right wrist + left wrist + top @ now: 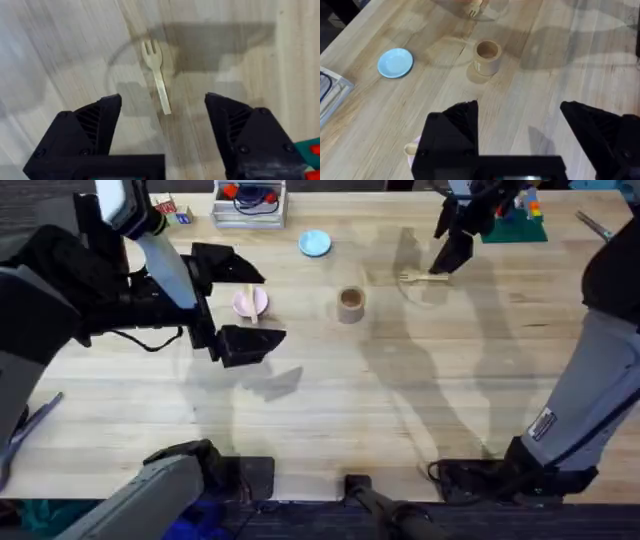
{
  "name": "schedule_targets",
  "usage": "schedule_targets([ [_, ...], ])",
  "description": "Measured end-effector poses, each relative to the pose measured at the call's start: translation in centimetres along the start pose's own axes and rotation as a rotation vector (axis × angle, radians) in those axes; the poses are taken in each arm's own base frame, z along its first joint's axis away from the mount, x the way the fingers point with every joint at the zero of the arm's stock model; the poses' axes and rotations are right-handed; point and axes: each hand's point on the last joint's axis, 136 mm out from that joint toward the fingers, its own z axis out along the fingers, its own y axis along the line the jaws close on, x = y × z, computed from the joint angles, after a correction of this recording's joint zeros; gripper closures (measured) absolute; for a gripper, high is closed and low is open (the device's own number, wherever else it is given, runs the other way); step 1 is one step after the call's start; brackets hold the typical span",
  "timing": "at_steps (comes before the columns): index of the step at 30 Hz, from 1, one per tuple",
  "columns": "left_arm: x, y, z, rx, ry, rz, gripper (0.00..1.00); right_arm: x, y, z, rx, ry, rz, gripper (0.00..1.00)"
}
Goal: Pick up a utensil and set it on the pink plate, then put the other utensil in the container.
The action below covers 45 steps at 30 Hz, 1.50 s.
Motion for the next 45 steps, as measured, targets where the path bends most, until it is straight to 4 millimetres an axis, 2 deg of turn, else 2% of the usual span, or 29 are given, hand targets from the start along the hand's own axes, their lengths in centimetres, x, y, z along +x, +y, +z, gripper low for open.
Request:
schedule_targets([
  [8,0.0,0.0,0.0,0.000,0.000,0.000,0.008,2.8,0.9,3.3,-0.054,0.121,-0.066,0.049],
  [15,0.0,0.0,0.0,0.000,0.000,0.000,0.008,3.1,-0.4,5.5,0.000,0.122,-0.169,0.051],
  [35,0.0,0.0,0.0,0.000,0.000,0.000,0.007,3.4,-0.4,6.2,-0.017,0.128,-0.198,0.098],
  [40,0.0,0.0,0.0,0.000,0.000,0.000,0.008,3.4,-0.4,6.3,-0.021,0.128,-0.203,0.211],
  [45,0.0,0.0,0.0,0.000,0.000,0.000,0.008,3.3,-0.5,6.3,-0.024,0.122,-0.203,0.518],
])
